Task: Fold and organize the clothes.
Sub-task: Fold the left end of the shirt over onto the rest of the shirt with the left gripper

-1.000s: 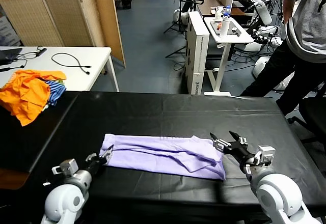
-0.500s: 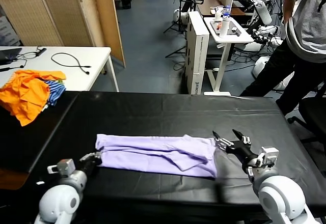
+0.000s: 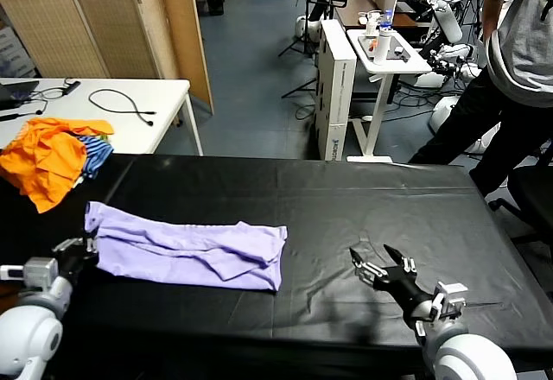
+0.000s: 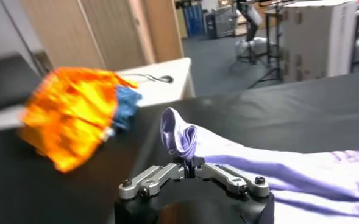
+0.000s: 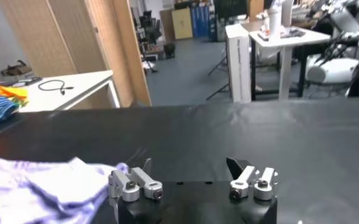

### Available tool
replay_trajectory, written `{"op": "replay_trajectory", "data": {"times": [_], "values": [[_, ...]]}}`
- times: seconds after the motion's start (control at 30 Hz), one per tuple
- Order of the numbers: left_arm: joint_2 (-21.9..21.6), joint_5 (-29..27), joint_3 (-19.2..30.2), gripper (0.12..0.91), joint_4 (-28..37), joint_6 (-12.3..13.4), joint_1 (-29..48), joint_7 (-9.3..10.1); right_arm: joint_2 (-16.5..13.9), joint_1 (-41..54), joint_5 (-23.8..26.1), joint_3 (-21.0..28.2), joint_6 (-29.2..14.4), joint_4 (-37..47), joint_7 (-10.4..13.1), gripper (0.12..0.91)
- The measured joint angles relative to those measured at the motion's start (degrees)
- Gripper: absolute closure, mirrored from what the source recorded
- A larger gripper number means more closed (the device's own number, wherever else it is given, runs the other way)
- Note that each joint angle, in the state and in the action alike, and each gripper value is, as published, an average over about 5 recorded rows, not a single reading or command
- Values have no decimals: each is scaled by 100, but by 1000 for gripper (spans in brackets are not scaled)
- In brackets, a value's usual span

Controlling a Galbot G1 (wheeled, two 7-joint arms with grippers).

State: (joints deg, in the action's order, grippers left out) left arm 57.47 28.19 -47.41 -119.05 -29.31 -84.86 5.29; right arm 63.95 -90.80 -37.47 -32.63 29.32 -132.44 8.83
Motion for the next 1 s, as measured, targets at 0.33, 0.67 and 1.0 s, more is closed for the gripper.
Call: {"op": "replay_trajectory", "data": {"times": [0.33, 0.67, 1.0], "values": [[1105, 1122, 1055, 838, -855, -380, 295, 305, 196, -47, 126, 5, -38, 68, -54, 118], [1866, 1028, 1915, 838, -882, -365, 393, 371, 220, -41, 176, 43, -29, 80, -56, 118], [2230, 666, 2345, 838, -571, -327, 509, 360, 210, 27, 177, 62, -13, 119, -63, 118]]}}
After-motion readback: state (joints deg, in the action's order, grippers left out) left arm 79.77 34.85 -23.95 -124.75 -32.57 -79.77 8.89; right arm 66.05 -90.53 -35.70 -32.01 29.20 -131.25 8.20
